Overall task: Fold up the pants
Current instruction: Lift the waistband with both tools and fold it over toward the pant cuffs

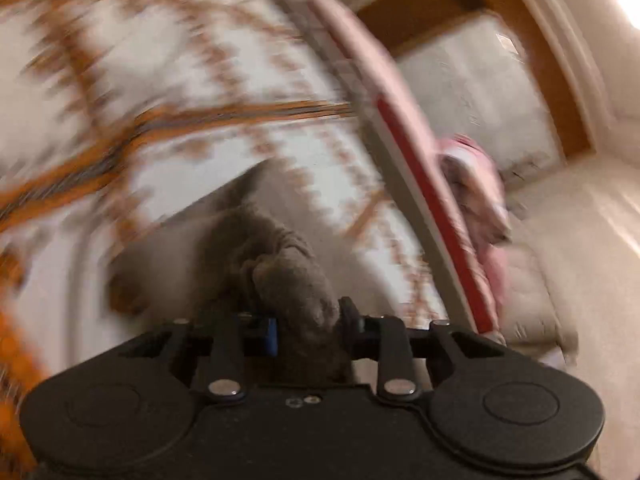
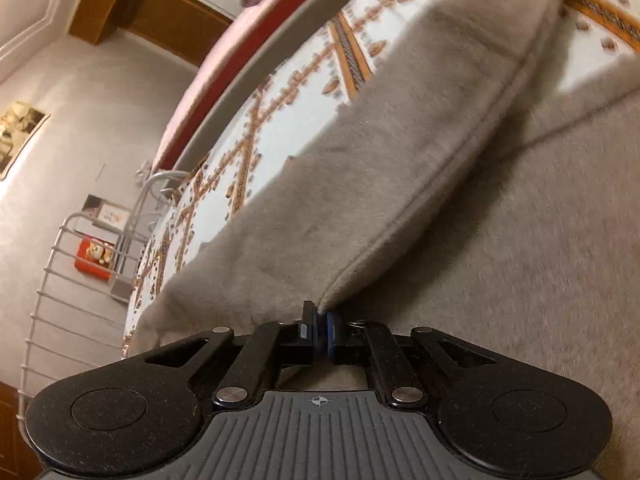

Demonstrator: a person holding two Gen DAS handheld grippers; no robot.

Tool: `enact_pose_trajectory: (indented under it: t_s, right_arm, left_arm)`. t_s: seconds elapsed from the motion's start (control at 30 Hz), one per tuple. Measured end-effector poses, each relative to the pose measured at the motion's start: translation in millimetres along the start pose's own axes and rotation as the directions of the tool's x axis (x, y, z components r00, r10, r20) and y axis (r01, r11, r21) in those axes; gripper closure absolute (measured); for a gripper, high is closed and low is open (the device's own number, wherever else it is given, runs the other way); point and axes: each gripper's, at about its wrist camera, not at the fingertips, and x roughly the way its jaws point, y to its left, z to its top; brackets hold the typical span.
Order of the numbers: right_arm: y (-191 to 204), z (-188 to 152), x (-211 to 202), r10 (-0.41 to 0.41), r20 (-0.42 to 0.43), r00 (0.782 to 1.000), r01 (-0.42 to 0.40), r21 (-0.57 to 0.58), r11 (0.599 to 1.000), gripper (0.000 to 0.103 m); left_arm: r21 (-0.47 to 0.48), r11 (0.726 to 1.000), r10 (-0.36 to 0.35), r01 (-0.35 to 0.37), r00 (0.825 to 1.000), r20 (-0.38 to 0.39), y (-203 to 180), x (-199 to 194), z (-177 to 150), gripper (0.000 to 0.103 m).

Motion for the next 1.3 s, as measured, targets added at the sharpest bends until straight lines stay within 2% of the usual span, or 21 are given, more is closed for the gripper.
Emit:
enact_pose_trajectory:
  t_s: [0.03, 0.07, 0.1, 0.13, 0.17, 0.2, 0.23, 0.27, 0.3, 0.33, 0.4, 0.53, 0.67, 0.73, 0.93, 0.97, 1.03, 1.07, 1.1, 1.2, 1.3]
  right_arm:
    - [10, 1, -9, 0.041, 0.048, 0.998, -0.039, -0.032, 0.999, 0.098]
    - [20, 2, -22, 0.097, 0.109, 0.989, -0.089, -0.075, 0.993, 0.098]
    - [29, 2, -34, 0.136, 0.154, 0.979, -0.118, -0.123, 0.985, 0.098]
    - [36, 1, -46, 0.174, 0.193, 0.966, -0.143, -0.163, 0.976, 0.098]
    - [37, -1, -55, 0.210, 0.220, 0.953, -0.174, -0.176, 0.969, 0.098]
    - [33, -5, -60, 0.230, 0.220, 0.948, -0.193, -0.176, 0.965, 0.098]
    - [28, -9, -57, 0.214, 0.188, 0.958, -0.183, -0.171, 0.968, 0.098]
    - [21, -15, -44, 0.152, 0.114, 0.982, -0.133, -0.153, 0.979, 0.098]
    - [14, -24, -24, 0.047, -0.010, 0.999, -0.048, -0.138, 0.989, 0.098]
    - [6, -33, -9, -0.030, -0.090, 0.996, 0.017, -0.142, 0.990, 0.098]
    - [-8, -46, -6, -0.024, -0.084, 0.996, 0.016, -0.101, 0.995, 0.098]
    - [-9, -46, -4, -0.016, -0.085, 0.996, 0.008, -0.092, 0.996, 0.098]
    - [-20, -44, -5, 0.006, -0.073, 0.997, -0.010, -0.055, 0.998, 0.099]
    - [-12, -44, -16, 0.004, -0.055, 0.998, -0.010, -0.105, 0.994, 0.099]
    - [26, -48, -55, 0.106, -0.021, 0.994, -0.108, -0.209, 0.972, 0.101]
    - [27, -50, -56, 0.112, -0.033, 0.993, -0.117, -0.206, 0.972, 0.101]
    - [18, -58, -48, 0.078, -0.087, 0.993, -0.094, -0.194, 0.977, 0.101]
    - [15, -60, -39, 0.027, -0.124, 0.992, -0.050, -0.192, 0.980, 0.101]
    - [8, -66, -27, -0.023, -0.164, 0.986, -0.007, -0.180, 0.984, 0.101]
    - [3, -67, -24, 0.005, -0.165, 0.986, -0.028, -0.138, 0.990, 0.101]
    - [13, -67, -33, 0.036, -0.143, 0.989, -0.062, -0.181, 0.982, 0.101]
  left_arm:
    - [0.060, 0.995, -0.077, 0.075, 0.997, 0.027, -13, 0, 10, 0.085]
    - [0.127, 0.978, -0.178, 0.168, 0.981, 0.072, -26, -5, 20, 0.085]
    - [0.208, 0.939, -0.302, 0.275, 0.947, 0.110, -38, -12, 30, 0.085]
    - [0.298, 0.885, -0.410, 0.357, 0.901, 0.140, -44, -21, 34, 0.084]
    - [0.345, 0.854, -0.460, 0.390, 0.876, 0.148, -41, -27, 36, 0.084]
    - [0.337, 0.860, -0.444, 0.383, 0.887, 0.126, -30, -26, 36, 0.085]
    - [0.286, 0.904, -0.356, 0.319, 0.930, 0.086, -13, -19, 35, 0.085]
    - [0.242, 0.951, -0.207, 0.193, 0.978, 0.035, 7, -8, 30, 0.085]
    - [0.178, 0.983, -0.032, 0.040, 0.998, -0.046, 32, 5, 23, 0.088]
    - [0.099, 0.994, 0.059, -0.049, 0.993, -0.106, 56, 12, 15, 0.090]
    - [-0.004, 1.000, -0.029, 0.029, 0.995, -0.095, 77, 5, 15, 0.089]
    - [0.098, 0.995, 0.033, -0.023, 0.994, -0.105, 61, 7, 14, 0.089]
    - [0.066, 0.998, 0.005, 0.002, 0.994, -0.111, 65, 4, 16, 0.089]
    - [0.081, 0.997, -0.006, 0.015, 0.994, -0.109, 59, -1, 20, 0.089]
    - [0.136, 0.986, -0.083, 0.093, 0.993, -0.079, 49, -19, 30, 0.089]
    - [0.143, 0.985, -0.084, 0.095, 0.993, -0.081, 49, -20, 31, 0.089]
    - [0.198, 0.980, 0.048, -0.020, 0.989, -0.141, 53, -6, 28, 0.089]
    - [0.195, 0.980, 0.080, -0.046, 0.982, -0.170, 59, 1, 25, 0.089]
    - [0.175, 0.984, 0.066, -0.037, 0.984, -0.164, 63, 1, 24, 0.089]
    - [0.171, 0.985, 0.049, -0.024, 0.989, -0.140, 58, -6, 26, 0.090]
    - [0.189, 0.982, 0.004, 0.015, 0.995, -0.101, 50, -18, 28, 0.089]
